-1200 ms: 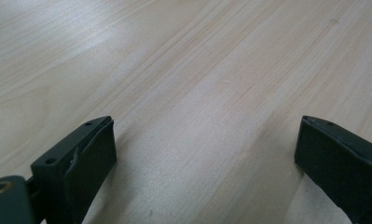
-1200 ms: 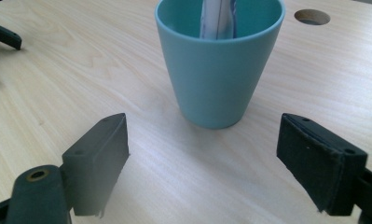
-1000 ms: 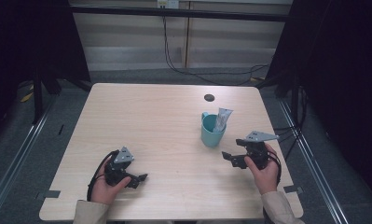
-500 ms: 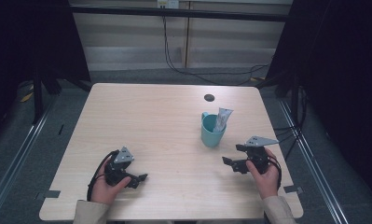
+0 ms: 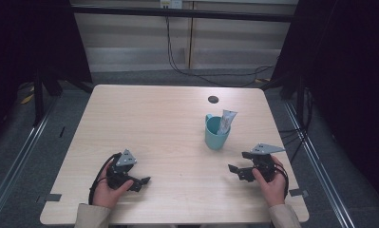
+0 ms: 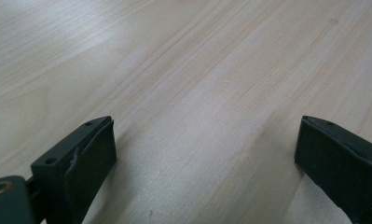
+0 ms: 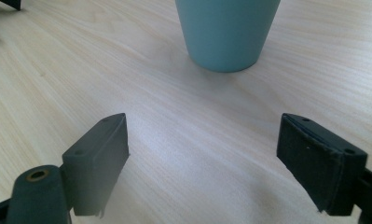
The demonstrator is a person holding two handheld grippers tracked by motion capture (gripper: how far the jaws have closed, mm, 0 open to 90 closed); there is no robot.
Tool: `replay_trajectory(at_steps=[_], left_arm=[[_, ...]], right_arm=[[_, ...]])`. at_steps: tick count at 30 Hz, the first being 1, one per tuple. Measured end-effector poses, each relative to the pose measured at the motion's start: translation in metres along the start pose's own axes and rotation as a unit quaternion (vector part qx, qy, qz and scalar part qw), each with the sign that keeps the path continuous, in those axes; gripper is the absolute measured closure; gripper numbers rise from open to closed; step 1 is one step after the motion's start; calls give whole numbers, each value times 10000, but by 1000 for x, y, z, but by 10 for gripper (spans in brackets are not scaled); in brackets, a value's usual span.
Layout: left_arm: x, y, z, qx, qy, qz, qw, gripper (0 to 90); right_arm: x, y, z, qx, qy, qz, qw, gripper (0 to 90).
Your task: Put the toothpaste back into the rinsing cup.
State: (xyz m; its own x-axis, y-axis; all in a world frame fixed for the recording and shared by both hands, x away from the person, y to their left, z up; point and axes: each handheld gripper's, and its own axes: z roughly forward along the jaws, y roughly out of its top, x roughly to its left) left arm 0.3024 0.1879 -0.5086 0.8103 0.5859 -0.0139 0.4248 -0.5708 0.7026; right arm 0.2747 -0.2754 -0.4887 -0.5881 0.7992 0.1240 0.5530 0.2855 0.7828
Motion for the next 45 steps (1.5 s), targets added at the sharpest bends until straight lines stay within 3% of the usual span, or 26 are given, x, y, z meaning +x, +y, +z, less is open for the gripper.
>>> replay_trajectory(at_steps=[31, 45], left_arm=[[0, 0, 0, -1, 0, -1, 10000, 50], [0, 0, 0, -2, 1, -1, 10000, 50]], right_arm=[[3, -28, -1, 292, -40, -67, 9995, 162], [8, -29, -1, 452, -144, -331, 9983, 152]])
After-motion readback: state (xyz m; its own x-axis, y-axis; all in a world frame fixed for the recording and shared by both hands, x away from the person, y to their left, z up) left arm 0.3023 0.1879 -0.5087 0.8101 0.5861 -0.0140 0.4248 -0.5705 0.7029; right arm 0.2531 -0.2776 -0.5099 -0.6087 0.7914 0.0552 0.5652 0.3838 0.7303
